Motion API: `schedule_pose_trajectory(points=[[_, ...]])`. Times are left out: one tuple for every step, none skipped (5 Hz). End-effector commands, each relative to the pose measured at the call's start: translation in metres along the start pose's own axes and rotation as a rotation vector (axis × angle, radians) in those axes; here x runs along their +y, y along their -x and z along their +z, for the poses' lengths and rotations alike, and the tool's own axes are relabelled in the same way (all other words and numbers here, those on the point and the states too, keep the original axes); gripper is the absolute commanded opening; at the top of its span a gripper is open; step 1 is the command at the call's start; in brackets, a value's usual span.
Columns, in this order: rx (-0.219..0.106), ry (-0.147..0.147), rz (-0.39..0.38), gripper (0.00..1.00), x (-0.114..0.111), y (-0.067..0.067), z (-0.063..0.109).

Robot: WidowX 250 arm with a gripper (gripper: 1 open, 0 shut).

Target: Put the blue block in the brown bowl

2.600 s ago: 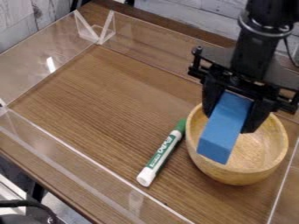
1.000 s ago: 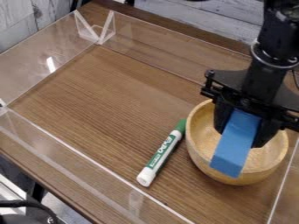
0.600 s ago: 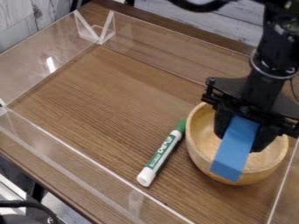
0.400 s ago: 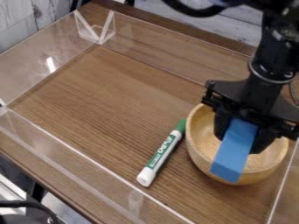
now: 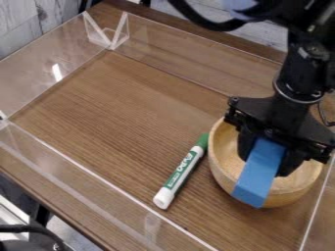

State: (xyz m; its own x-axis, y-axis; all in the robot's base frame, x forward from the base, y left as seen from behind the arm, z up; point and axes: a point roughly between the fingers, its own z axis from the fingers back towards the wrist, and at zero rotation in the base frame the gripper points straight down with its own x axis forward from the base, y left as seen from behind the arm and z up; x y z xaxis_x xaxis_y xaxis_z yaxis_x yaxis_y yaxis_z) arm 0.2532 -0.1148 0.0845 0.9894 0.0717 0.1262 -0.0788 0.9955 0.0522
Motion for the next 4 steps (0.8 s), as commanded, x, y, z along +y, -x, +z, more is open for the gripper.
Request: schedule_pose_trajectory(points=[[-0.037, 0.017, 0.001, 0.00, 0.004, -0.010, 0.004], [-0.046, 0.022, -0.008, 0.00, 0.004, -0.012, 0.009], [-0.055, 0.028, -0.016, 0.00, 0.004, -0.014, 0.014], [-0.065, 0.032, -0.024, 0.00, 0.004, -0.015, 0.020]])
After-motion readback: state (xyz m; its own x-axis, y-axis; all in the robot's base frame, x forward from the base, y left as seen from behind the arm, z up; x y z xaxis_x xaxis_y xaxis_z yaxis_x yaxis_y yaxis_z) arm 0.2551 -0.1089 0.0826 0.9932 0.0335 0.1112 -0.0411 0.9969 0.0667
